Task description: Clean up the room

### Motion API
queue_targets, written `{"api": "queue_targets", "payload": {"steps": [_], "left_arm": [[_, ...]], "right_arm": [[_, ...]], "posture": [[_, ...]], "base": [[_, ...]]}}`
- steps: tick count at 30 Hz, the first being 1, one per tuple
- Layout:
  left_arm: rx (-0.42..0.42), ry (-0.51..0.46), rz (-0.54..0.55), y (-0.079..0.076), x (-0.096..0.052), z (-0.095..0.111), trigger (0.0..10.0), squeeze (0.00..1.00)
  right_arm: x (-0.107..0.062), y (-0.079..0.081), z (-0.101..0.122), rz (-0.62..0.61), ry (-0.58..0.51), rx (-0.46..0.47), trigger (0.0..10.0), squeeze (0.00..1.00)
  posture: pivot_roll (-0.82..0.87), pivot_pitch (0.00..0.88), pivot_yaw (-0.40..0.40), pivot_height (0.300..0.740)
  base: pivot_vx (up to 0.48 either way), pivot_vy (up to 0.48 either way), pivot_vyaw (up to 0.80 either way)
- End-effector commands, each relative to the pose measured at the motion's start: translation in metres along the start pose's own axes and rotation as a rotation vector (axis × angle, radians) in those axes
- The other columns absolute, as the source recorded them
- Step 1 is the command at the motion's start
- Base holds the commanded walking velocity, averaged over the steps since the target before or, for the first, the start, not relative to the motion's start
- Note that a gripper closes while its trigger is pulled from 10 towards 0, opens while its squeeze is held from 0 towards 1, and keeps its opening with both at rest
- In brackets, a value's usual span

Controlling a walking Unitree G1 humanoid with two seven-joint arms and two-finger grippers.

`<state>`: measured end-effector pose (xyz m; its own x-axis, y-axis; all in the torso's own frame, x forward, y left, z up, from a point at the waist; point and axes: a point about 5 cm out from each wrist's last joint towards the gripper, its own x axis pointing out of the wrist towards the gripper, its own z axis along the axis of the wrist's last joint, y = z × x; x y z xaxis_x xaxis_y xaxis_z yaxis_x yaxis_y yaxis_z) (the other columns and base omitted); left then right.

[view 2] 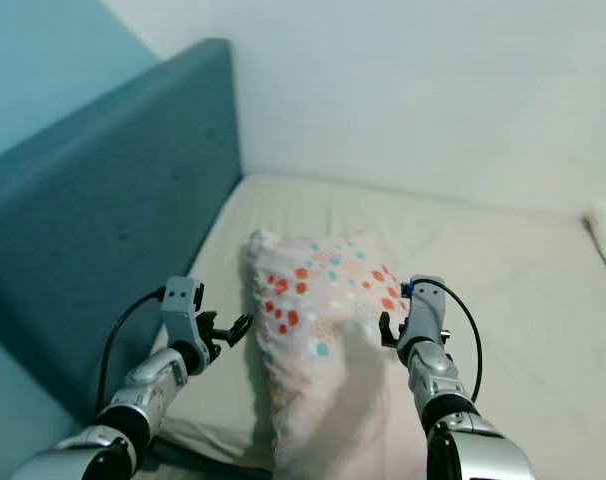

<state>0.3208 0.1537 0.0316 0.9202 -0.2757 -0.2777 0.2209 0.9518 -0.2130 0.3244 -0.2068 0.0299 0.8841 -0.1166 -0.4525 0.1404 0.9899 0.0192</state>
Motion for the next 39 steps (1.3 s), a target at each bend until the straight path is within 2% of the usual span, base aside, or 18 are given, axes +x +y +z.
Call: {"api": "queue_targets", "payload": {"steps": [1, 2, 8, 10, 11, 14, 17, 20, 22, 25, 28, 30, 32, 33, 34, 36, 39], "left_arm": [[0.007, 0.022, 0.013, 0.0, -0.001, -0.004, 10.0, 0.0], [-0.042, 0.025, 0.02, 0.001, -0.001, -0.005, 10.0, 0.0], [-0.042, 0.101, 0.088, 0.006, -0.004, -0.015, 10.0, 0.0], [-0.075, 0.123, 0.111, 0.007, -0.006, -0.021, 10.0, 0.0], [-0.176, 0.13, 0.15, 0.007, -0.008, -0.027, 10.0, 0.0], [-0.222, 0.121, 0.187, 0.009, -0.009, -0.029, 10.0, 0.0], [-0.207, 0.111, 0.269, 0.016, -0.012, -0.028, 10.0, 0.0], [-0.207, 0.111, 0.269, 0.016, -0.012, -0.028, 10.0, 0.0], [-0.208, 0.11, 0.307, 0.02, -0.013, -0.028, 10.0, 0.0], [-0.161, 0.125, 0.378, 0.027, -0.017, -0.03, 10.0, 0.0], [-0.161, 0.125, 0.378, 0.027, -0.017, -0.03, 10.0, 0.0], [-0.113, 0.17, 0.492, 0.04, -0.026, -0.037, 10.0, 0.0], [-0.113, 0.17, 0.492, 0.04, -0.026, -0.037, 10.0, 0.0], [-0.141, 0.211, 0.559, 0.05, -0.037, -0.047, 10.0, 0.0], [-0.159, 0.218, 0.564, 0.052, -0.039, -0.049, 10.0, 0.0], [-0.172, 0.237, 0.535, 0.049, -0.04, -0.054, 10.0, 0.0], [-0.247, 0.282, 0.464, 0.042, -0.042, -0.065, 10.0, 0.0]], "right_arm": [[0.0, -0.002, -0.002, -0.007, 0.012, 0.008, 10.0, 0.0], [-0.001, -0.001, -0.003, -0.002, 0.013, 0.005, 10.0, 0.0], [-0.001, 0.0, -0.004, 0.003, 0.019, 0.001, 10.0, 0.0], [-0.001, 0.0, -0.004, 0.005, 0.022, -0.001, 10.0, 0.0], [0.0, 0.003, -0.003, 0.011, 0.023, -0.005, 10.0, 0.0], [0.0, 0.005, -0.002, 0.018, 0.022, -0.007, 10.0, 0.0], [0.0, 0.006, -0.002, 0.024, 0.022, -0.011, 10.0, 0.0], [0.0, 0.006, -0.002, 0.024, 0.022, -0.011, 10.0, 0.0], [0.001, 0.006, -0.001, 0.027, 0.022, -0.012, 10.0, 0.0], [0.001, 0.009, 0.0, 0.043, 0.02, -0.029, 10.0, 0.0], [0.001, 0.009, 0.0, 0.043, 0.02, -0.029, 10.0, 0.0], [0.002, 0.015, 0.005, 0.071, -0.009, -0.033, 10.0, 0.0], [0.002, 0.015, 0.005, 0.071, -0.009, -0.033, 10.0, 0.0], [0.002, 0.022, 0.013, 0.116, -0.055, -0.007, 10.0, 0.0], [0.002, 0.023, 0.015, 0.132, -0.067, 0.007, 10.0, 0.0], [0.003, 0.026, 0.014, 0.141, -0.048, -0.001, 10.0, 0.0], [0.003, 0.029, 0.014, 0.15, -0.034, -0.016, 10.0, 0.0]], "posture": [[-0.07, 0.0, -0.044, 0.74], [-0.07, 0.0, -0.046, 0.74], [-0.07, 0.0, -0.049, 0.74], [-0.07, 0.0, -0.048, 0.74], [-0.07, 0.0, -0.048, 0.74], [-0.07, 0.0, -0.051, 0.74], [-0.07, 0.0, -0.053, 0.74], [-0.07, 0.0, -0.053, 0.74], [-0.07, 0.0, -0.053, 0.74], [-0.06, 0.0, -0.056, 0.74], [-0.06, 0.0, -0.056, 0.74], [-0.07, 0.0, -0.052, 0.74], [-0.07, 0.0, -0.052, 0.74], [-0.07, 0.0, -0.049, 0.74], [-0.07, 0.0, -0.049, 0.74], [-0.07, 0.0, -0.049, 0.735], [-0.06, 0.0, -0.051, 0.72]], "base": [[0.0, 0.0, -0.77], [0.0, 0.0, -0.78], [0.0, 0.0, -0.78], [0.0, 0.0, -0.77], [0.0, 0.0, -0.77], [0.0, 0.0, -0.77], [0.0, 0.0, -0.77], [0.0, 0.0, -0.77], [0.0, 0.0, -0.77], [0.0, 0.0, -0.77], [0.0, 0.0, -0.77], [0.0, 0.0, -0.34], [0.0, 0.0, 0.0], [0.0, 0.0, 0.0], [0.0, 0.0, 0.0], [0.0, 0.0, 0.0], [0.0, 0.0, 0.0]]}}
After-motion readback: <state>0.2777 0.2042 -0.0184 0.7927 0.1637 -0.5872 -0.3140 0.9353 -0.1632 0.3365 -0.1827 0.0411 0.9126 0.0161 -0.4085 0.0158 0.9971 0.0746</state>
